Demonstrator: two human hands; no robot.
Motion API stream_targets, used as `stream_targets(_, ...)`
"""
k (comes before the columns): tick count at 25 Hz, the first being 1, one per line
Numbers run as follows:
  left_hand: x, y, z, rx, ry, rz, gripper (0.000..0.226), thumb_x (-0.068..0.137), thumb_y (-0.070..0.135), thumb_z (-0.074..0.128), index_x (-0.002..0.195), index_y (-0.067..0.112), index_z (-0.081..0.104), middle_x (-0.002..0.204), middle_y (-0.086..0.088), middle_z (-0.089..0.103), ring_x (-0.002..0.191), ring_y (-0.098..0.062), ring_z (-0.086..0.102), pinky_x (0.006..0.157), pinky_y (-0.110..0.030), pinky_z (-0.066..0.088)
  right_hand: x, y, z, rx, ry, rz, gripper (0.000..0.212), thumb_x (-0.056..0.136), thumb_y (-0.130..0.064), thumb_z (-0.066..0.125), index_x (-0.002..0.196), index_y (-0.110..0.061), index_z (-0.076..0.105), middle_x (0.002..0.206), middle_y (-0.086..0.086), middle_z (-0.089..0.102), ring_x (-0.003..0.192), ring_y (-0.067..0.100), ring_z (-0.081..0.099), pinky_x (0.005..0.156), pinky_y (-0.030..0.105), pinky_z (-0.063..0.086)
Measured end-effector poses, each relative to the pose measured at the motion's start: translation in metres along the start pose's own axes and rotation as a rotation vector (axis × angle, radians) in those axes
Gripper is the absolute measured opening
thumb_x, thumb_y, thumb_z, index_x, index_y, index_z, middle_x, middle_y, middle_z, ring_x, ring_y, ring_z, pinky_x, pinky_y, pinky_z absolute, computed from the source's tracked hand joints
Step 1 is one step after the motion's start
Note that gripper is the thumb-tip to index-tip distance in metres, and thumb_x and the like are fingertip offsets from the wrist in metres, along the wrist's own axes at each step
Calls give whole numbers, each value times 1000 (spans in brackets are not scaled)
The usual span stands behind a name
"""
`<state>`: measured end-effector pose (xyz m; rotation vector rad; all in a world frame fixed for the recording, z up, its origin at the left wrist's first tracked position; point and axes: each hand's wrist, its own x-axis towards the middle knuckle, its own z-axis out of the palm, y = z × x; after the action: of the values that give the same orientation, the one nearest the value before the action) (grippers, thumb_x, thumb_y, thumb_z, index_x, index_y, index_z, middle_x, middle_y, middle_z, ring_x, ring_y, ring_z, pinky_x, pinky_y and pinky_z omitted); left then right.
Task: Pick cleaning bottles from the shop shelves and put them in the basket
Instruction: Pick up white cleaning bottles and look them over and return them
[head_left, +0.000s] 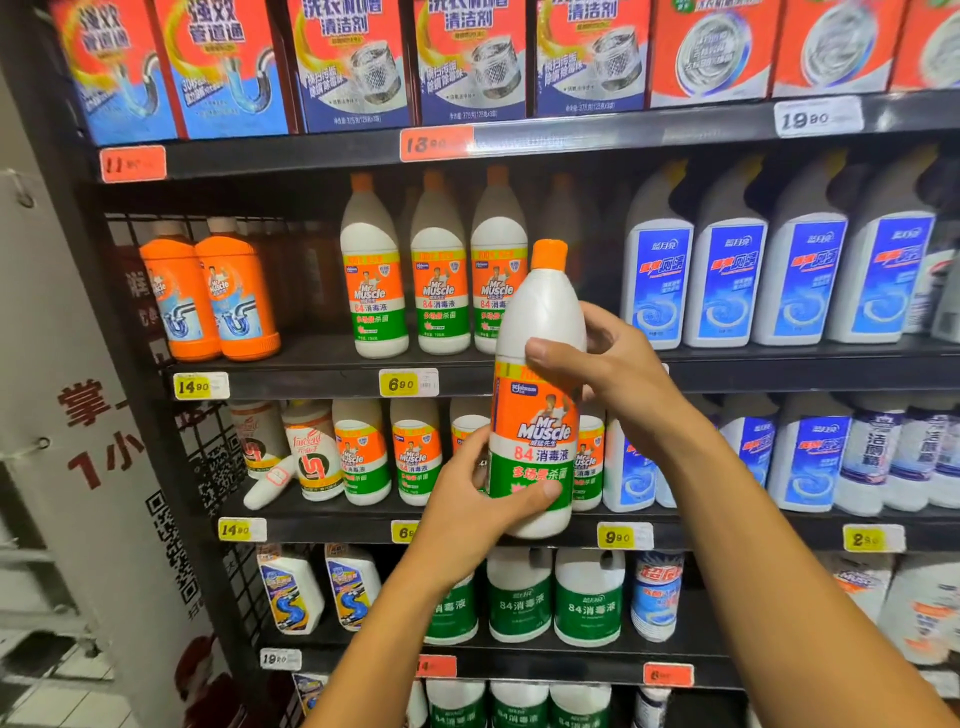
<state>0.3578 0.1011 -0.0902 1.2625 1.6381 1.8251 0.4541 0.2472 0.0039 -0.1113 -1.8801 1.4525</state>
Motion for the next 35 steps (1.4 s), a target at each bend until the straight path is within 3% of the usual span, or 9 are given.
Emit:
stream_targets(4, 6, -7, 11, -53, 29, 2, 56, 64, 25, 88, 115, 23, 64, 108, 4, 76, 101, -15, 72, 85, -26, 58, 4, 6, -7, -18, -12, 70, 78, 62, -50, 83, 127, -27, 47, 90, -23, 73, 87, 4, 73, 61, 17, 56)
stream_targets(10, 40, 0, 33, -120, 55, -49, 56, 57, 39, 86, 108, 25, 69, 102, 6, 77, 96, -12, 73, 73, -18, 56, 21, 15, -33, -64, -38, 86, 72, 68, -46, 82, 131, -33, 50, 110, -8, 71, 93, 7, 72, 67, 23, 59)
stream_targets(14, 80, 18, 34, -60, 24, -69, 67, 64, 39, 84, 123, 29, 55, 104, 9, 76, 95, -9, 73, 72, -21, 58, 57, 11, -46, -110, 79, 97, 67, 76, -38, 82, 131, -22, 47, 107, -2, 72, 83, 8, 74, 60, 20, 56)
stream_targets(16, 107, 30, 28, -4, -11, -73, 61, 69, 34, 84, 122, 29, 55, 105, 6, 76, 95, -10, 73, 78, -25, 58, 79, 7, -51, -152, 134, 108, 67, 75, -40, 83, 127, -18, 46, 106, 0, 72, 81, 10, 74, 62, 24, 57)
stream_targets(20, 162, 52, 17, 98, -106, -66, 45, 81, 20, 80, 121, 21, 58, 114, -2, 72, 102, -17, 71, 93, -37, 56, 118, -1, -58, -155, 202, 103, 57, 77, -35, 82, 122, -17, 51, 96, -2, 71, 66, 3, 72, 48, 15, 51)
stream_targets(23, 192, 55, 13, 177, -122, -54, 41, 79, 23, 81, 113, 26, 60, 110, 3, 72, 99, -11, 70, 87, -31, 56, 140, -4, -61, -161, 225, 82, 53, 78, -29, 82, 119, -15, 53, 94, -2, 70, 64, 2, 71, 46, 14, 50)
stream_targets(27, 221, 50, 16, 306, -68, -2, 48, 78, 22, 81, 119, 23, 56, 114, 3, 70, 104, -15, 66, 97, -40, 52, 160, -6, -64, -178, 230, 21, 63, 76, -20, 85, 126, -15, 47, 110, 2, 71, 84, 10, 73, 59, 20, 55)
stream_targets(31, 225, 33, 30, 485, 52, 120, 53, 80, 21, 79, 123, 21, 49, 121, 0, 65, 110, -20, 62, 95, -38, 49, 164, 11, -66, -174, 224, 19, 79, 76, -12, 84, 139, -14, 36, 125, 5, 66, 105, 23, 69, 86, 42, 60)
stream_targets(35, 225, 22, 39, 557, 109, 180, 69, 84, 23, 75, 140, 22, 35, 131, -1, 57, 119, -22, 57, 92, -30, 45, 165, 23, -70, -131, 233, 11, 77, 79, -11, 82, 139, -16, 34, 128, 6, 63, 104, 19, 68, 77, 31, 60)
